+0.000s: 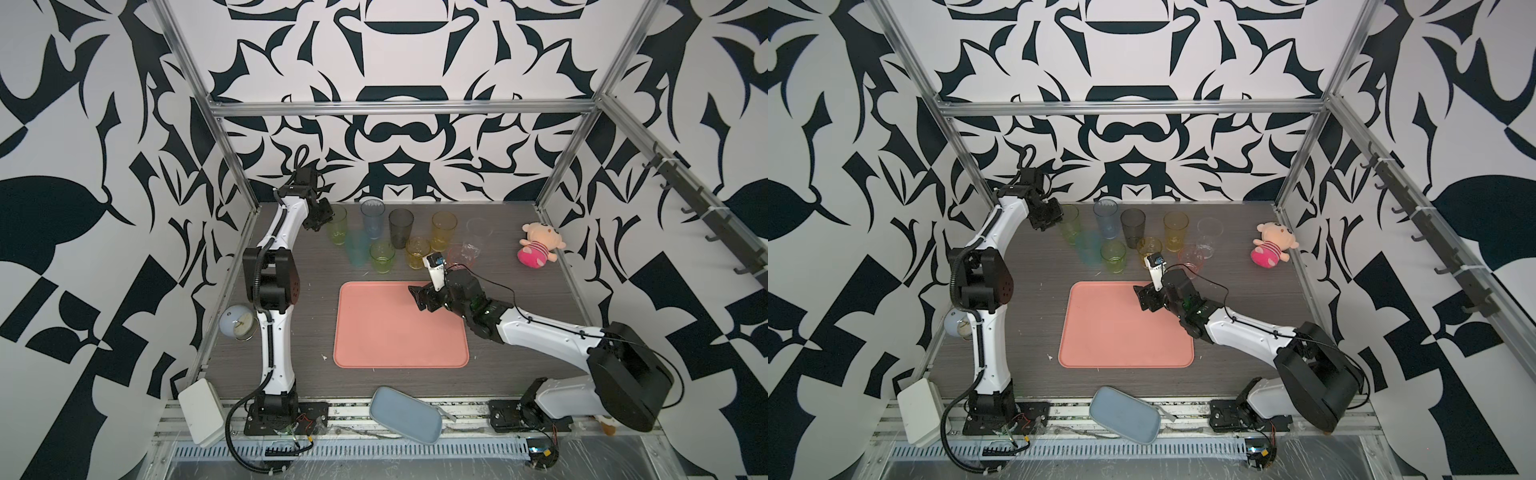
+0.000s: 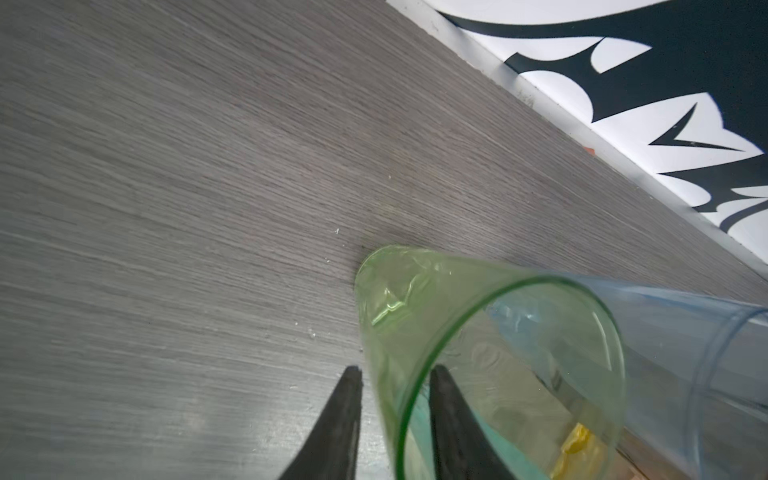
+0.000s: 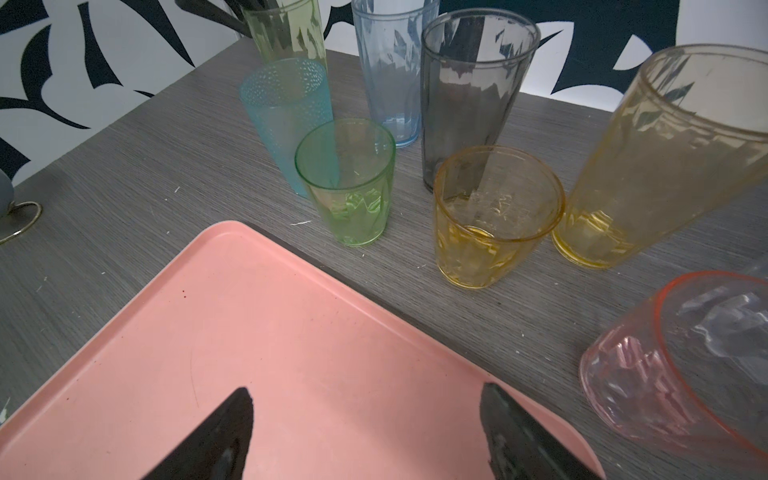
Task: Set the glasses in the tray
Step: 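Close the left gripper on the green glass rim and lift it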
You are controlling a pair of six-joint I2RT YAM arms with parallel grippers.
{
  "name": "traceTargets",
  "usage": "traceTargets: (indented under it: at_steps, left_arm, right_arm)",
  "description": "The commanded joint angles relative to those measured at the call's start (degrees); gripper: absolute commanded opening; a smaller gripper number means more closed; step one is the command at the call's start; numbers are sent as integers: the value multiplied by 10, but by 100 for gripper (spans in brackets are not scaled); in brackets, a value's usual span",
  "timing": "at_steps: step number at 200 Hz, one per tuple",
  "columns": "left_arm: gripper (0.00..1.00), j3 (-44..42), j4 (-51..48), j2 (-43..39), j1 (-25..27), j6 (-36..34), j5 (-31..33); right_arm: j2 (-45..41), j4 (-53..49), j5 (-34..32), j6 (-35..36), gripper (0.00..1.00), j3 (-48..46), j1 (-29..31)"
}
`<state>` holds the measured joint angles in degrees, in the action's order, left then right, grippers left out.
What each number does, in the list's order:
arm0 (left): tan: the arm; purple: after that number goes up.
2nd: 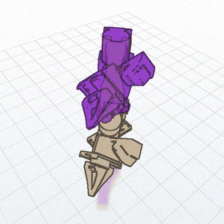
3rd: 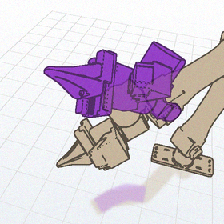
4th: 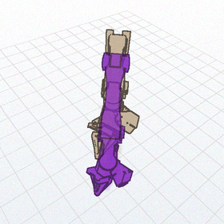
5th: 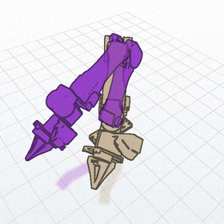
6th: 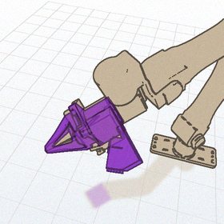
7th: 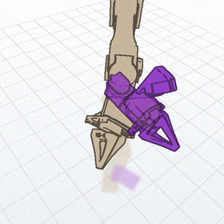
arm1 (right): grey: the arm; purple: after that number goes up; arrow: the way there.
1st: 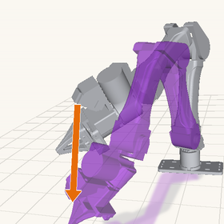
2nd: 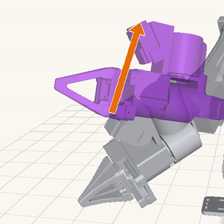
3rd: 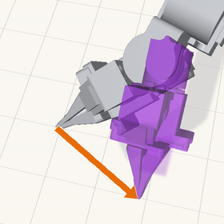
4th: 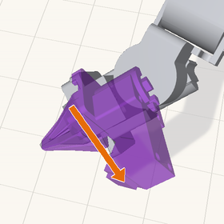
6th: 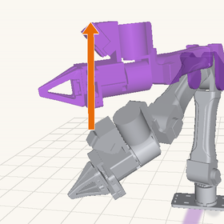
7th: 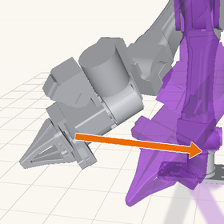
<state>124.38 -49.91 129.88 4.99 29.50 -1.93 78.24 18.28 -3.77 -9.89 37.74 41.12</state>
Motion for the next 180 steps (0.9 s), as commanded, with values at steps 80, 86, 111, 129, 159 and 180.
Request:
traceTargets:
  at_steps: [80,86,111,129,159,180]
  left_arm:
    - [8,17,-58,-21,-1,-22,47]
    - [7,14,-61,-28,-1,-24,50]
    - [0,-13,-65,-67,-1,-30,71]
    - [0,-35,-70,-97,-1,-36,85]
    - [0,-66,-91,-146,-1,-39,105]
    - [0,-84,-111,-182,-1,-43,120]
  right_arm:
    - [9,12,-12,10,88,29,5]
    - [10,12,-12,10,88,30,5]
    - [10,11,-11,9,87,31,7]
    - [11,11,-11,9,87,31,7]
    - [10,11,-12,9,87,31,6]
    - [10,11,-12,10,87,30,7]
